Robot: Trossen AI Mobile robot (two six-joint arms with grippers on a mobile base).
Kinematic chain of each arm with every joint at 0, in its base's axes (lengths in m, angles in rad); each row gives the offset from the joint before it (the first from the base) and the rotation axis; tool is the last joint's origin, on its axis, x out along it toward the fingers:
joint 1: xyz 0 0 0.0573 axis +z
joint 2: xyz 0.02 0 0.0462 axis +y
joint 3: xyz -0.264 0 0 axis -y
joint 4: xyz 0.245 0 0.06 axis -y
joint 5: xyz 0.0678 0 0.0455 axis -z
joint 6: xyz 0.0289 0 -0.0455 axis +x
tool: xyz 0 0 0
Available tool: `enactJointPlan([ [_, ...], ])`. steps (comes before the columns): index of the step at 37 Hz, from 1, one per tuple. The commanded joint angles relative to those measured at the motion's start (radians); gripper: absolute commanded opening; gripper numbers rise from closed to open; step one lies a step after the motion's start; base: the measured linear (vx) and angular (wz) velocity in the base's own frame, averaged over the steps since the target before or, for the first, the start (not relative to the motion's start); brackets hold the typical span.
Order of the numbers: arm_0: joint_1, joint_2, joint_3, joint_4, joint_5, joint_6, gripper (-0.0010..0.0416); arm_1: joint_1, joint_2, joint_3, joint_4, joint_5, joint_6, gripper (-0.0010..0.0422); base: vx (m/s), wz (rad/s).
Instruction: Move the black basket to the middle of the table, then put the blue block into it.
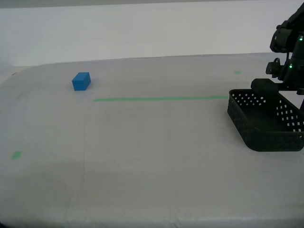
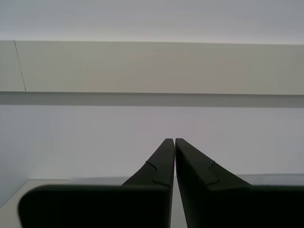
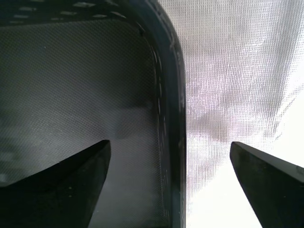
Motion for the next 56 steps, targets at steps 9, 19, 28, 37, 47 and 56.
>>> enactJointPlan([
  [9, 0.001, 0.0, -0.001, 0.003, 0.0, 0.004, 0.0231, 0.0, 0.0, 0.001, 0.006, -0.001, 0.001, 0.0, 0.0, 0.0],
  [19, 0.001, 0.0, -0.001, 0.007, -0.01, 0.004, 0.0099, 0.0, 0.0, 0.001, 0.005, -0.001, 0.001, 0.0, 0.0, 0.0],
  [28, 0.001, 0.0, -0.001, 0.021, -0.047, -0.002, -0.0005, 0.0, 0.0, 0.001, 0.006, -0.001, 0.001, 0.0, 0.0, 0.0],
  [37, 0.001, 0.0, -0.001, 0.027, -0.05, -0.005, -0.0001, 0.0, 0.0, 0.001, 0.005, -0.001, 0.001, 0.0, 0.0, 0.0],
  [47, 0.002, 0.0, -0.001, 0.025, -0.057, -0.025, -0.0001, 0.0, 0.0, 0.001, 0.005, -0.001, 0.001, 0.0, 0.0, 0.0],
  [56, 0.001, -0.024, -0.001, 0.02, -0.057, -0.029, -0.0001, 0.0, 0.0, 0.001, 0.005, -0.001, 0.001, 0.0, 0.0, 0.0],
])
